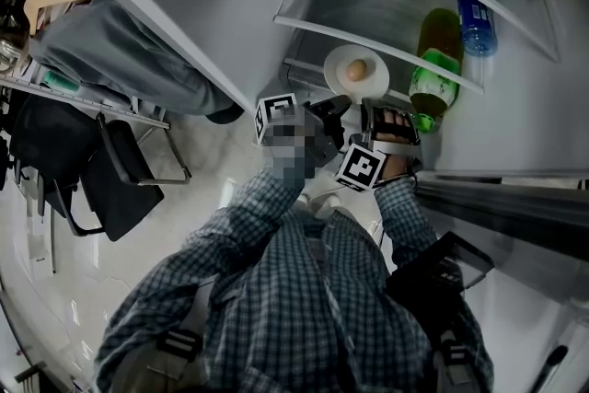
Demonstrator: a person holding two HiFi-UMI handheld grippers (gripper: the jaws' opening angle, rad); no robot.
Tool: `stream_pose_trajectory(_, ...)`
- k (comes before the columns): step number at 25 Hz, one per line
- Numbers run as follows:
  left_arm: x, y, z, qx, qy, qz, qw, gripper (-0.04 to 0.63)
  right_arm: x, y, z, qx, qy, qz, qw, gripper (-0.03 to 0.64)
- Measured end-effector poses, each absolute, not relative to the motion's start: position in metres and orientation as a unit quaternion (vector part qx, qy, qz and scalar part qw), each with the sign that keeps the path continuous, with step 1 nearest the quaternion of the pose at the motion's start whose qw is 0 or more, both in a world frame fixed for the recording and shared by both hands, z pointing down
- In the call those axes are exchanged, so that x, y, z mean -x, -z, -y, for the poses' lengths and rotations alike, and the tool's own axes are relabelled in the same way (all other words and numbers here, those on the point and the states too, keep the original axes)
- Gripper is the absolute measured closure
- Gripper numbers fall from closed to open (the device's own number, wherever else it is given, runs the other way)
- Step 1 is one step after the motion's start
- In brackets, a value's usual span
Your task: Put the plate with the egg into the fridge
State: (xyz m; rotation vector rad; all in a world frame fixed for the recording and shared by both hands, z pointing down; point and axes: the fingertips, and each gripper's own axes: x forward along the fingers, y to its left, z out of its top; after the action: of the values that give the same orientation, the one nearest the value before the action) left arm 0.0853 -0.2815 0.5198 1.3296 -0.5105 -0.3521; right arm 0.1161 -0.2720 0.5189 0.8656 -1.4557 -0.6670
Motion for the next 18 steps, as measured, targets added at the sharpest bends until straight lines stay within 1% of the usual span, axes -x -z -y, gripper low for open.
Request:
stream_pose_trajectory(8,-0.0837,-0.5221,0.2902,-0.600,0.169,0.247,0.742,0.563,-0.1151,-0.5203,0.2782,-0.373,0.290,0.637,0.609,0.594)
stream_pose_trajectory(16,-0.0829,-0.5251,0.2919,-0.595,0.171,0.251,0.744,0.563,-0.1137,-0.5219,0.2761,-0.383,0.264,0.663,0.586,0.592)
stream_pose_trajectory(18,-0.0833,-0.5252,0.2923,-0.599,0.168,0.250,0.742,0.563,-0.1131,-0.5230,0.2740,-0.384,0.255,0.670,0.581,0.560)
